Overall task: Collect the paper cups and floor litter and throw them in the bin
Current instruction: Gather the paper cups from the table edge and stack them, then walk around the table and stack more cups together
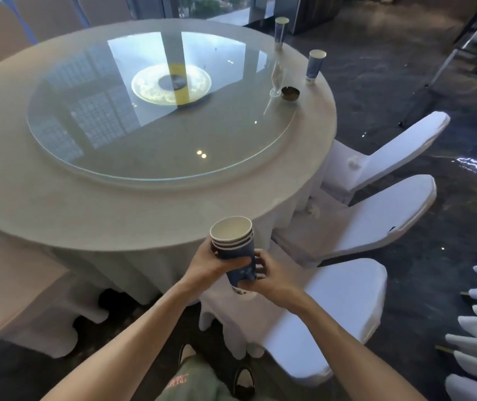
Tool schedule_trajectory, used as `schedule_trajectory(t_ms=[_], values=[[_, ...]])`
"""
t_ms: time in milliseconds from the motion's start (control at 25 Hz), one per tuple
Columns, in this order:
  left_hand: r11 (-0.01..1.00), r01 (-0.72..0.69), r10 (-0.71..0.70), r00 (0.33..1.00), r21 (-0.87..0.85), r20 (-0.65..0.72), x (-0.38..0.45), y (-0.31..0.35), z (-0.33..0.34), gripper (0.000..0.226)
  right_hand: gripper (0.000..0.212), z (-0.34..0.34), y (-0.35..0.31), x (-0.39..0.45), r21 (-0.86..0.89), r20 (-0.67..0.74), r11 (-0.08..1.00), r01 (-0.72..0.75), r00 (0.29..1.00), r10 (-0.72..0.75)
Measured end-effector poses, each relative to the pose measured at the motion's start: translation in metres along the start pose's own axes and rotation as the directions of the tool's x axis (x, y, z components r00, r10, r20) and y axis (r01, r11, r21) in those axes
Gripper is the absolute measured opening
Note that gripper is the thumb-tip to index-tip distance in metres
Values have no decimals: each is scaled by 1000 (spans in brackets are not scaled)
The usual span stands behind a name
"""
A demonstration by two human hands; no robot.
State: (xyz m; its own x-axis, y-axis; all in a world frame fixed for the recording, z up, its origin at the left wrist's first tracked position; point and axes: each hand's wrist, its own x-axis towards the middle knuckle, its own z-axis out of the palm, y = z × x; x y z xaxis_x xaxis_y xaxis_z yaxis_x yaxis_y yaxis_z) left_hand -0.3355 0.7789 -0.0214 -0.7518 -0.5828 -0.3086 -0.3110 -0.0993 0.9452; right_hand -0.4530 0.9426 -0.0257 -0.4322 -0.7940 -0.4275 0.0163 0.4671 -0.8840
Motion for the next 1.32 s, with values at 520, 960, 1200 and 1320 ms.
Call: schedule_trajectory(t_ms=[520, 960, 1200, 1320], values=[[977, 139, -156, 983, 160, 101, 26, -97, 4, 83, 64, 23, -16, 63, -372, -24, 926, -66, 998, 61], [910, 262, -287, 957, 321, 33, 89, -192, 5, 91, 63, -17, 113, 169, -484, -113, 793, -371, 925, 364], [894, 310, -317, 948, 323, -32, 134, -264, 33, 92, 86, -54, 238, 263, -929, 44, 345, -135, 884, 466], [904, 353, -344, 935, 242, -80, 148, -296, 48, 99, 87, -48, 288, 298, -961, 116, 276, -2, 903, 413]])
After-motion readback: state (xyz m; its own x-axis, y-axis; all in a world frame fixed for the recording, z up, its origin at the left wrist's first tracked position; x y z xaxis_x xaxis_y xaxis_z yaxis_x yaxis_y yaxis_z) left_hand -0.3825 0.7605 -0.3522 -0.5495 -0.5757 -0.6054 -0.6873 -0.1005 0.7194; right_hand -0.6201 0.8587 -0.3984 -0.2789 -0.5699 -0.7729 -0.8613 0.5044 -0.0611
